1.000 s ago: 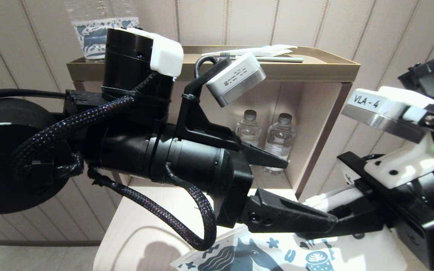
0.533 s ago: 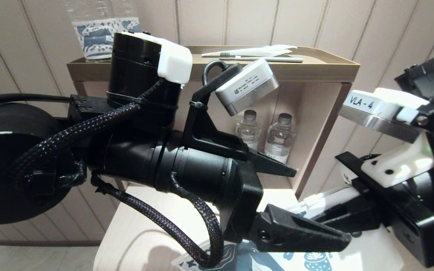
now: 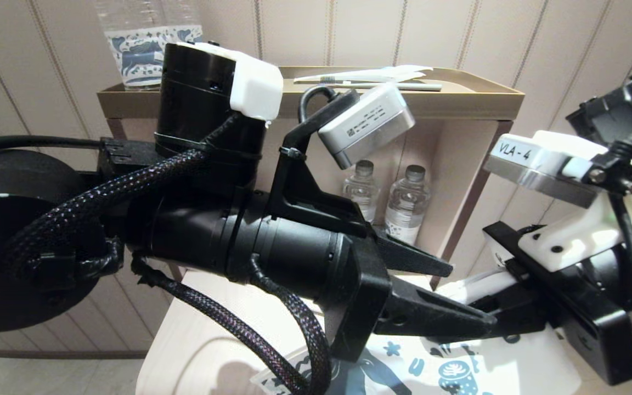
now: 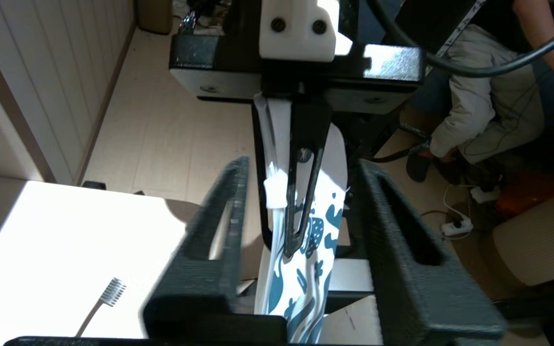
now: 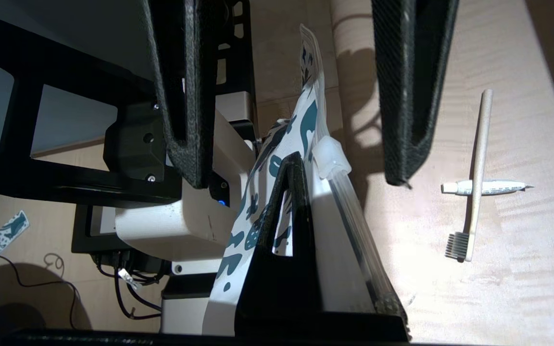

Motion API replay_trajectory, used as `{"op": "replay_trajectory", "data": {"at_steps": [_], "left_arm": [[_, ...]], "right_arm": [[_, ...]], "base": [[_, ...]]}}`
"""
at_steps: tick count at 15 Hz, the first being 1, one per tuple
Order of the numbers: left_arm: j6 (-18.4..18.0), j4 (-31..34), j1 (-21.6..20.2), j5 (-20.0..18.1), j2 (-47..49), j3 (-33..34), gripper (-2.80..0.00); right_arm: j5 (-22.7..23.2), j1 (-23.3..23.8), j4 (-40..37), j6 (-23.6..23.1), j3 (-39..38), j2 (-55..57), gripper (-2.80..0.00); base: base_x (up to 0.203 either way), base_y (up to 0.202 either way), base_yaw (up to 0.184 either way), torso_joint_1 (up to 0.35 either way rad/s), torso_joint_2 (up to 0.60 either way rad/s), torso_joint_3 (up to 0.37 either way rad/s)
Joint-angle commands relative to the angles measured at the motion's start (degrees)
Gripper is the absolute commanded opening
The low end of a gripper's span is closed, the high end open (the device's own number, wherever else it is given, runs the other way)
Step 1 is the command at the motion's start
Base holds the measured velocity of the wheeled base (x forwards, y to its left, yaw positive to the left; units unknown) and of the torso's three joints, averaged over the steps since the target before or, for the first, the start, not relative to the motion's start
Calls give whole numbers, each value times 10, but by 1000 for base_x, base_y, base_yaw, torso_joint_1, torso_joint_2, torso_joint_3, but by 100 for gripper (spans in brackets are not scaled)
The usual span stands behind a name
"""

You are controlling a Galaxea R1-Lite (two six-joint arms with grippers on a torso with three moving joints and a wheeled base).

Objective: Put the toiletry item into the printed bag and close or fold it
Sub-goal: Open the storage bag

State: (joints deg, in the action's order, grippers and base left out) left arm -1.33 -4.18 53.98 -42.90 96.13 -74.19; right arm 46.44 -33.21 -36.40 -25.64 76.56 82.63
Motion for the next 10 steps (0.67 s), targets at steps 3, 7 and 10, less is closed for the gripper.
{"op": "replay_trajectory", "data": {"at_steps": [3,7,10], "left_arm": [[1,0,2,-3,-4,4,-280],[-1,0,3,-3,-2,4,-280],[-1,0,2,0,-4,8,-280]], "right_arm": [[3,-1,6,1,-4,3,-280],[4,-1,8,1,-3,1,-280],[3,-2,8,1,-2,-4,-280]], "base": [[0,0,0,0,0,0],[0,0,0,0,0,0],[0,0,0,0,0,0]]}}
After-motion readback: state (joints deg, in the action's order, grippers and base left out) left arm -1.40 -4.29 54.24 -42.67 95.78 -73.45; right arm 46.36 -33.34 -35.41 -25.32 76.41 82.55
